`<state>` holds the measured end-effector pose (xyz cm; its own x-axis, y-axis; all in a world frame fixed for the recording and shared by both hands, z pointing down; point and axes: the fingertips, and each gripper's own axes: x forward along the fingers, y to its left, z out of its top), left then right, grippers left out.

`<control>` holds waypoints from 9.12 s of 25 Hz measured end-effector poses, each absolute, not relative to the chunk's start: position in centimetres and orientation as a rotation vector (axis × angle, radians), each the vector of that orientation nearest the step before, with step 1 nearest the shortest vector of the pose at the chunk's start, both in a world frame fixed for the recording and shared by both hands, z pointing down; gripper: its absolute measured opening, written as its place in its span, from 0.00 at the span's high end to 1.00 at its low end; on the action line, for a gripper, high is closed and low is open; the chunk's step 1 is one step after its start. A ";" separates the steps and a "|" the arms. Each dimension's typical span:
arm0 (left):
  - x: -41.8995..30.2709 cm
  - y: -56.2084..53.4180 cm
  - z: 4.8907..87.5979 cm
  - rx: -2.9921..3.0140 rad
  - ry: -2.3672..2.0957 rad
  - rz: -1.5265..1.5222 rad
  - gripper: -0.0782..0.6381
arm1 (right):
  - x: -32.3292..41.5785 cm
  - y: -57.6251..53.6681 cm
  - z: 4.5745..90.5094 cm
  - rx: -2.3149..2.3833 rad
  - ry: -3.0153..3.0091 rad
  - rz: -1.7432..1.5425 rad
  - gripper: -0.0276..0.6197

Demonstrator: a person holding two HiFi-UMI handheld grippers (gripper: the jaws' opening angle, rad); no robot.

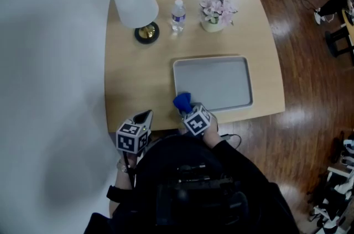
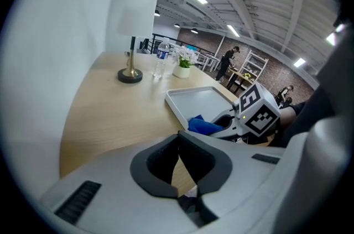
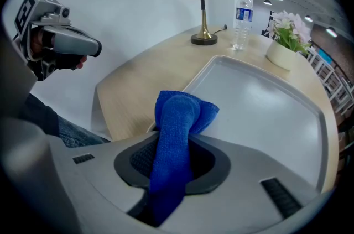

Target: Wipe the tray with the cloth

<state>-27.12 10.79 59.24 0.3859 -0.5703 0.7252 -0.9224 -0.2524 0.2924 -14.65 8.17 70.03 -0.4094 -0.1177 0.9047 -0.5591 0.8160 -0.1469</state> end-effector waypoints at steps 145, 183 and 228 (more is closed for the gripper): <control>-10.1 4.3 58.5 1.962 -1.209 0.739 0.89 | -0.1 3.5 69.0 0.030 -2.043 0.279 0.79; -6.3 3.7 59.2 1.885 -1.256 0.739 0.89 | 3.9 -5.4 68.4 0.046 -2.090 0.127 0.80; -0.3 2.2 61.2 1.894 -1.238 0.724 0.89 | 8.9 -10.1 68.6 0.047 -2.121 0.075 0.80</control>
<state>-0.31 2.17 61.24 0.3727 -0.5039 0.7792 -0.9262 -0.2536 0.2790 8.85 -10.08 68.63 -0.5241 -0.0040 0.8517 -0.0639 0.9974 -0.0347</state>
